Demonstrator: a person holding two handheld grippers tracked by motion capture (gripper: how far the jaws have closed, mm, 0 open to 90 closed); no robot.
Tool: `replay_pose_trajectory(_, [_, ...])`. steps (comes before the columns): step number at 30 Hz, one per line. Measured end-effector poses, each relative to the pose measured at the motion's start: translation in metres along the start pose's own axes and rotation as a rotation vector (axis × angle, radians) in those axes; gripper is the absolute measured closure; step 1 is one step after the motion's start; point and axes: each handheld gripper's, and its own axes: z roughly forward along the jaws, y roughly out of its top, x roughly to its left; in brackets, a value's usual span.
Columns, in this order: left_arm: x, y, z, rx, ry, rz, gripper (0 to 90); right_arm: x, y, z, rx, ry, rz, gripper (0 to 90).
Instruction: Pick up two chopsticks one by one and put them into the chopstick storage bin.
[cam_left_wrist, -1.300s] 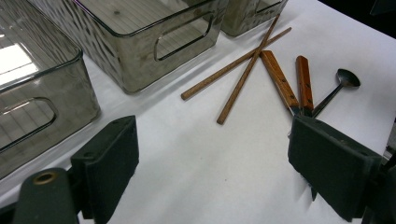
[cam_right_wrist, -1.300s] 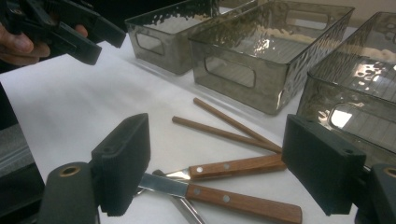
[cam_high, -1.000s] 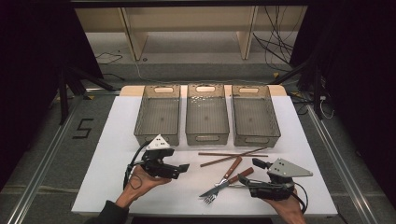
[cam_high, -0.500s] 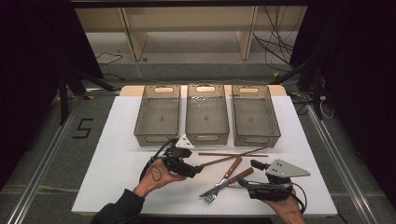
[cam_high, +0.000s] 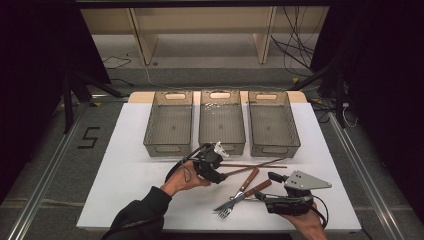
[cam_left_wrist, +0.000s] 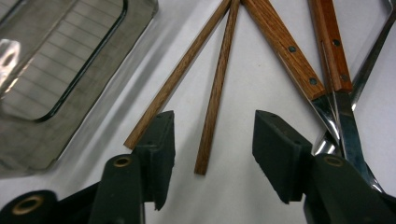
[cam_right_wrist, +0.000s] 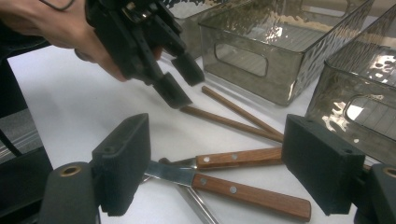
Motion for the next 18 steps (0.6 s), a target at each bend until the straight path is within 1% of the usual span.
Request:
replay_pose_trajectory(5, [0.002,0.005,0.007,0.042,-0.008,0.017,54.5,0.0,0.0,0.0,0.004,0.002,0.0,24.9])
replay_pose_trajectory(8, [0.002,0.006,0.01,0.061,-0.01,0.034,58.0,0.0,0.0,0.001,0.008,0.003,0.002,24.9])
replay_pose_trajectory(12, [0.002,0.009,0.014,0.087,-0.013,0.052,60.4,0.0,0.0,0.001,0.009,0.004,0.001,24.9])
replay_pose_trajectory(15, [0.004,0.011,0.016,0.097,-0.023,0.044,62.6,0.0,0.0,0.001,0.011,0.005,-0.002,24.9])
replay_pose_trajectory(18, [0.003,0.013,0.019,0.113,-0.018,0.062,64.7,0.0,0.0,0.002,0.014,0.008,-0.004,24.9])
